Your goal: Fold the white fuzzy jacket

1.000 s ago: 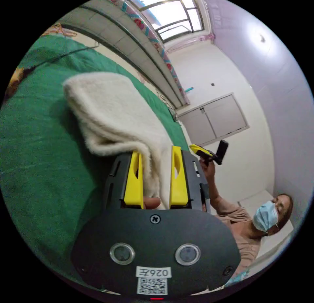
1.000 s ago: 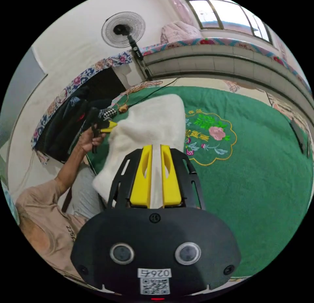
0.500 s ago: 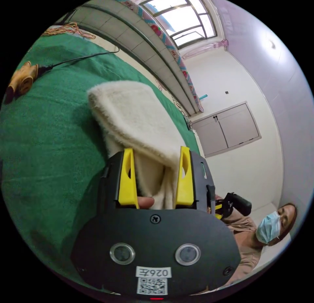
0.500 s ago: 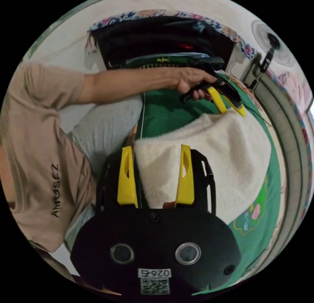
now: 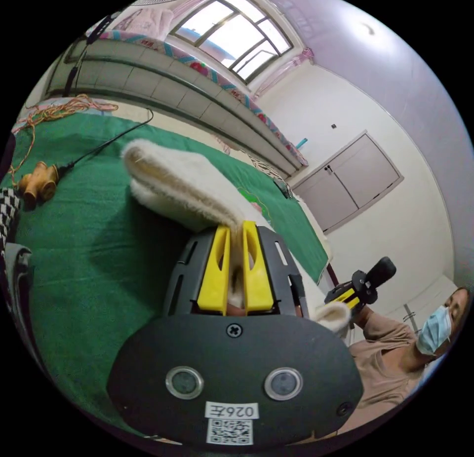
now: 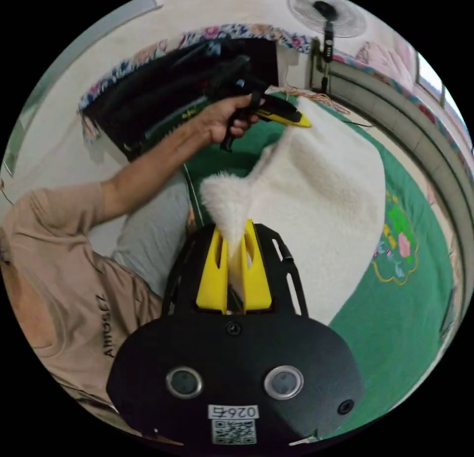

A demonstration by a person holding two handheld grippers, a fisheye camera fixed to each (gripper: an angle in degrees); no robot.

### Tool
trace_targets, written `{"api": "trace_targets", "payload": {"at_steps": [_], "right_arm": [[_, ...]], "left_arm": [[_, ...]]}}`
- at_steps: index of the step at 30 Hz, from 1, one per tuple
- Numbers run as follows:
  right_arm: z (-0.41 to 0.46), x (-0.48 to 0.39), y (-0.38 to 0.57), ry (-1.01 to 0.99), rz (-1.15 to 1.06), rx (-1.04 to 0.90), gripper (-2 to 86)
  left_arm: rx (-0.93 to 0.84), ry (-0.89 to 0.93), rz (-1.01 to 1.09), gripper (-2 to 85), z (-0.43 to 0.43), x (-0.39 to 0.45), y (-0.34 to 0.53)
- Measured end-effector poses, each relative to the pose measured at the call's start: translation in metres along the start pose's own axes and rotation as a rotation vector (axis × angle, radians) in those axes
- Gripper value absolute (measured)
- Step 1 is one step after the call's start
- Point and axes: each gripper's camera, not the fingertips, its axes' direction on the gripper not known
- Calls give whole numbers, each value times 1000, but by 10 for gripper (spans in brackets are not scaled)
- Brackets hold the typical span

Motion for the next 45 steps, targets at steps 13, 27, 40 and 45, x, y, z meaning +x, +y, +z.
{"api": "trace_targets", "payload": {"at_steps": [13,27,40,45], "right_arm": [[-184,228,193,-217,693,760,10],[-213,389,254,36,1105,634,47],[-102,451,122,-408,798,243,-12],[-99,424,68,-251,577,98,-14]], "left_arm": [[-149,13,412,123,144,200,-94],[-252,126,503,153,144,241,-7],[-681,122,193,137,277,206,-37],[-681,198,273,51,249,168,-44]]}}
